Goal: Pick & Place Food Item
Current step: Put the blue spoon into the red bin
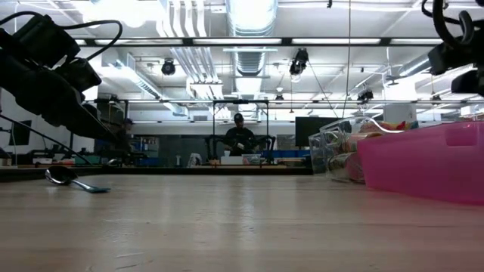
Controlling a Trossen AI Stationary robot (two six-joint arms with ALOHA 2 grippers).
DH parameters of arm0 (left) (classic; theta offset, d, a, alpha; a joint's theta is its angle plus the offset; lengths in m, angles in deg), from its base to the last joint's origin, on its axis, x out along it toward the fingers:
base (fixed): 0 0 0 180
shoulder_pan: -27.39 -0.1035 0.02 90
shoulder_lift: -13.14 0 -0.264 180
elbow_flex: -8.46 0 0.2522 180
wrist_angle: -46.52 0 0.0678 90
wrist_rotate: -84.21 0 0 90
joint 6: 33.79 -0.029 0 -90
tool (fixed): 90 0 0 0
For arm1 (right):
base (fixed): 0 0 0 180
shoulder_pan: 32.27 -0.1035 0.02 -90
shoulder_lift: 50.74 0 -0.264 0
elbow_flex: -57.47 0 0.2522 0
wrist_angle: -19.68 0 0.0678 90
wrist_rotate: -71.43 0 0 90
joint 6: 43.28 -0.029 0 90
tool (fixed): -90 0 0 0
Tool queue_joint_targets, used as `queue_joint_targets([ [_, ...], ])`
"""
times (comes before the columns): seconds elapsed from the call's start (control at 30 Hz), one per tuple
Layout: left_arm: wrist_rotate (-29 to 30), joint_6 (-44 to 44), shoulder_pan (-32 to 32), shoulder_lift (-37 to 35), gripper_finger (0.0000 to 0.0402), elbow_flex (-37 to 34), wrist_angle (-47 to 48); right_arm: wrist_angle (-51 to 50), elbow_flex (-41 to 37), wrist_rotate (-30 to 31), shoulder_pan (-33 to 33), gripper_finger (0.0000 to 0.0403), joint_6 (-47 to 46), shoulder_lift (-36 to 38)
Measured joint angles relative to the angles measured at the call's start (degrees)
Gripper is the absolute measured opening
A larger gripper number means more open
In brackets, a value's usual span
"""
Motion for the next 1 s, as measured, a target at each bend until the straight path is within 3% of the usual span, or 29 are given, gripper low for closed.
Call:
queue_joint_targets([
  [0.5,0.0,0.0,0.0,0.0,0.0345,0.0,0.0,9.8,-3.2,0.4,0.0,0.0019,1.6,0.0],
  [0.73,0.0,0.0,0.0,0.0,0.0345,0.0,0.0,10.3,-3.4,5.4,0.1,0.0022,-1.4,0.0],
  [1.0,0.0,0.0,0.0,0.0,0.0345,0.0,0.0,11.0,-3.5,5.8,0.0,0.0106,-0.6,0.1],
])
